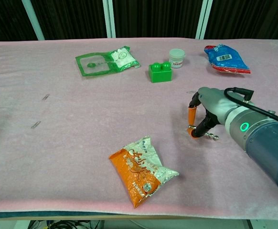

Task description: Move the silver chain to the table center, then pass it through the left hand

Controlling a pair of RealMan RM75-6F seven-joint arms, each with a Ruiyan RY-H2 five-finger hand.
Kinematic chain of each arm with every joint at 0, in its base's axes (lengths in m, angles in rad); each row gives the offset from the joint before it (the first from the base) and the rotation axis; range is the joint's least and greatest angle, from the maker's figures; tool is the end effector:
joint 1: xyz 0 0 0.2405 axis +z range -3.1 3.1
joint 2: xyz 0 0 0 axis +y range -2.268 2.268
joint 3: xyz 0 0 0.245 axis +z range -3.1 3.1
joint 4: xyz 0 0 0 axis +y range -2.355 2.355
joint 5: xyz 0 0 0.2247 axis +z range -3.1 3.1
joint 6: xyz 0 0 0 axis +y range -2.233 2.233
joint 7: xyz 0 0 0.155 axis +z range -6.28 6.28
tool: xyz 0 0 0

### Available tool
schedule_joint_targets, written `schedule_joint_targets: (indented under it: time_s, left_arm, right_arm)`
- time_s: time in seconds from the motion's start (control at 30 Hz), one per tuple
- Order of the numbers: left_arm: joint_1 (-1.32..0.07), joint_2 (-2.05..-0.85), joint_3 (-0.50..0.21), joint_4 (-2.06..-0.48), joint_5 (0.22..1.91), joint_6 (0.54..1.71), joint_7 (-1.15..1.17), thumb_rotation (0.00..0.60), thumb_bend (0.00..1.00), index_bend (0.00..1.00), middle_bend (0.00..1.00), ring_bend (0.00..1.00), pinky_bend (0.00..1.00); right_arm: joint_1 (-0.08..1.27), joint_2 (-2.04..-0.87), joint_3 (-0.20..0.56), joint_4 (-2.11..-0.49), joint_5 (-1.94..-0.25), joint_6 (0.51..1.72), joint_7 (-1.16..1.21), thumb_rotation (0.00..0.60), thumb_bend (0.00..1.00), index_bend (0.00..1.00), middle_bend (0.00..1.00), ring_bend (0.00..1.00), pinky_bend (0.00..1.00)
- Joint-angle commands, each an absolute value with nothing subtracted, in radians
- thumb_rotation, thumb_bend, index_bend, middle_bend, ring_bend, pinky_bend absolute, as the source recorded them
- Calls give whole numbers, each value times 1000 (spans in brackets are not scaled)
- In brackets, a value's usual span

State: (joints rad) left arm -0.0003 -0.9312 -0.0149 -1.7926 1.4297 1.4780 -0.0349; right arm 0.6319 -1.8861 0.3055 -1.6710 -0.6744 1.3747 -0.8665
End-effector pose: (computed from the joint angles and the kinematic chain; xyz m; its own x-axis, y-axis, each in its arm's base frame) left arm -0.3120 0.1564 0.1789 0.3610 0.0724 0.9298 0.9193 0.1397 -0.3678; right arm -0.1022 -0.2860 -0.0778 0.2895 -0.3351 0.8966 -0.9440 0.0549 0.3253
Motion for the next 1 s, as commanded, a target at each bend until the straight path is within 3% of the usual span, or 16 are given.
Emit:
schedule_joint_targets:
  time_s: [0.03,0.4,1.0]
  left_arm:
    - [1,-931,-16,-1793,1429,1481,-36,600,218,81,84,0,0]
    - [-1,-933,-16,-1794,1426,1476,-29,600,218,81,85,0,0]
    - [-4,-940,-18,-1802,1418,1473,-4,600,218,81,85,0,0]
  right_arm:
    - [622,-1853,322,-1711,-677,1381,-849,600,324,629,88,134,207]
    - [595,-1711,355,-1849,-635,1355,-816,600,325,629,88,134,207]
    - [592,-1541,396,-1881,-599,1280,-718,600,347,640,93,138,207]
